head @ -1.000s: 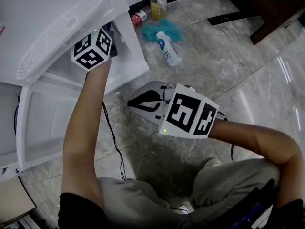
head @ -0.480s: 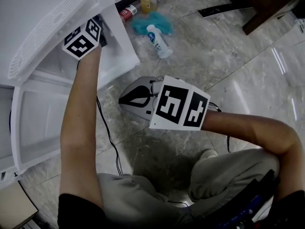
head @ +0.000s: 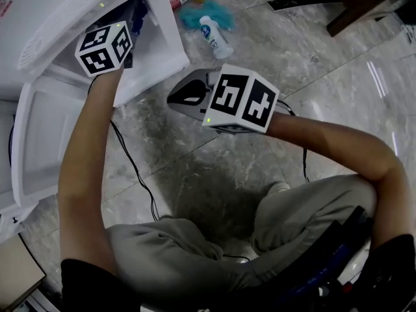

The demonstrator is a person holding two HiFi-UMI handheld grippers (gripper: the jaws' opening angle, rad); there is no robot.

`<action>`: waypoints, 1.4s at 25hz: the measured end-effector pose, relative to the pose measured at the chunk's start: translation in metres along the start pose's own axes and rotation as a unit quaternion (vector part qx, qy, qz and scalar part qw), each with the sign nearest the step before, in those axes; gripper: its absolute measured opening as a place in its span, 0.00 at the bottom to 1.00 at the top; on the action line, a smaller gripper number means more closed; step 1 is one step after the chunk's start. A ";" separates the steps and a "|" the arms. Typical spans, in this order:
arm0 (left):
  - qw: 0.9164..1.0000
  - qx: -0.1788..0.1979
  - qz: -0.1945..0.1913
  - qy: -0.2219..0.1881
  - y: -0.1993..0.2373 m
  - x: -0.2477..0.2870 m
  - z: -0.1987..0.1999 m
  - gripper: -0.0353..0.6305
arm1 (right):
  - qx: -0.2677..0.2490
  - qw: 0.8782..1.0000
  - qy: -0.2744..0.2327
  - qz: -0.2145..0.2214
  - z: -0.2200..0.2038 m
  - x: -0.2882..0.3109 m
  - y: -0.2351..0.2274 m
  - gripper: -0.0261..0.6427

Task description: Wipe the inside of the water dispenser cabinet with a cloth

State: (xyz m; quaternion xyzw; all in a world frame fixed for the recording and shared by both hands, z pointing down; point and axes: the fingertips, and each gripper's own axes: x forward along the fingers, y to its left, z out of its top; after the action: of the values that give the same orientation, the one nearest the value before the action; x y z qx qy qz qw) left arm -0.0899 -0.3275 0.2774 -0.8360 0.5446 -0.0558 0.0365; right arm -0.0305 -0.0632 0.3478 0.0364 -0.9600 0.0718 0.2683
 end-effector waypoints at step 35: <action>0.954 0.068 -0.258 0.138 -0.076 -0.137 -0.061 0.26 | 0.041 0.991 -0.081 -0.096 0.011 -0.020 -0.100 0.04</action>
State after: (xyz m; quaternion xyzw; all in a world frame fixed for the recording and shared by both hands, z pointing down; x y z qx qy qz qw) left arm -0.0841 -0.1712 0.3400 -0.9279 0.3046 -0.2151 0.0024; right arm -0.0079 -0.1630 0.3399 0.1452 -0.9668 0.0818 0.1938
